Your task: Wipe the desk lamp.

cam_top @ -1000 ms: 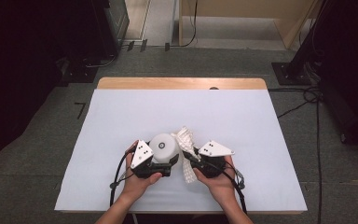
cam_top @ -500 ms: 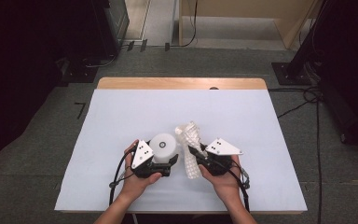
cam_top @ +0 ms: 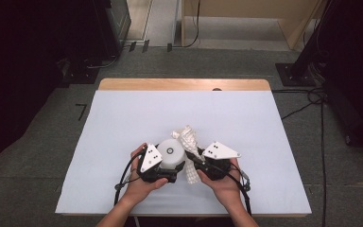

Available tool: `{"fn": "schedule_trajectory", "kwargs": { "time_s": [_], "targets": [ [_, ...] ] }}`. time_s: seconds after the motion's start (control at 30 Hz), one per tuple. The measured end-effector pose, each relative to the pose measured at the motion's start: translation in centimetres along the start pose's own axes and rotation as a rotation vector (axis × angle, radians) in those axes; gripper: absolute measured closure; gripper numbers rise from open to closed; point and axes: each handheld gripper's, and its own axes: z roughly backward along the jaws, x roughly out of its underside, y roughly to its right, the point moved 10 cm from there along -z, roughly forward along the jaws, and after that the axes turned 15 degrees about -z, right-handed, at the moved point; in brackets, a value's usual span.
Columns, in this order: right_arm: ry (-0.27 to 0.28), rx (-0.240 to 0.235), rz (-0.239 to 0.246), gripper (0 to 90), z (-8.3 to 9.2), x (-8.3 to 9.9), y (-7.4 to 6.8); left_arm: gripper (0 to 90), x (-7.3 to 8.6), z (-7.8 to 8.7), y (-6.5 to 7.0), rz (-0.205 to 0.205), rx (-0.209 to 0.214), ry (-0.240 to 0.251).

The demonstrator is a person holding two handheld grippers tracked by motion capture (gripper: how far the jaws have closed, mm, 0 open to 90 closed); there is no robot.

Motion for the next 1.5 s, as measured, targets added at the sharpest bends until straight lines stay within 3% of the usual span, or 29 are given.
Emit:
{"fn": "schedule_trajectory", "kwargs": {
  "time_s": [0.1,0.17,0.33,0.47,0.7,0.83,0.93,1.07,1.3,1.43,1.5],
  "targets": [
    [-0.06,-0.001,-0.025,72.4,-1.0,1.3,0.5,8.3,-0.3,0.3,-0.5,0.011,-0.007,0.021],
    [-0.063,-0.001,-0.04,72.4,-1.2,1.5,0.5,8.3,-0.1,0.3,-0.5,0.005,-0.005,0.015],
    [0.005,-0.011,-0.025,72.4,-0.2,0.1,-0.1,8.3,0.6,-0.5,-0.4,-0.014,-0.012,-0.017],
    [0.041,-0.018,-0.019,72.3,0.6,-0.8,-0.2,8.3,1.0,-0.9,-1.0,-0.057,-0.068,-0.036],
    [0.05,0.036,-0.069,72.4,1.0,-0.8,2.3,8.2,2.4,-1.4,-1.9,-0.039,-0.082,-0.075],
    [0.055,0.063,-0.088,72.4,1.1,-0.7,3.5,7.7,2.5,-1.2,-2.1,-0.023,-0.092,-0.076],
    [0.048,0.073,-0.097,72.3,0.9,-0.4,3.9,3.2,2.0,-0.7,-2.2,-0.004,-0.108,-0.05],
    [0.046,0.081,-0.095,72.3,0.9,-0.3,4.4,0.5,1.4,0.1,-2.5,0.05,-0.172,-0.037],
    [0.039,0.096,-0.112,72.3,0.7,0.1,5.3,0.6,2.6,-1.0,-1.7,0.131,-0.323,-0.17],
    [0.025,0.098,-0.102,72.3,0.3,0.6,5.1,6.7,2.7,-1.1,-1.6,0.135,-0.326,-0.162],
    [0.016,0.099,-0.094,72.4,0.0,0.8,5.0,8.3,2.7,-1.0,-1.6,0.132,-0.302,-0.154]
  ]
}}
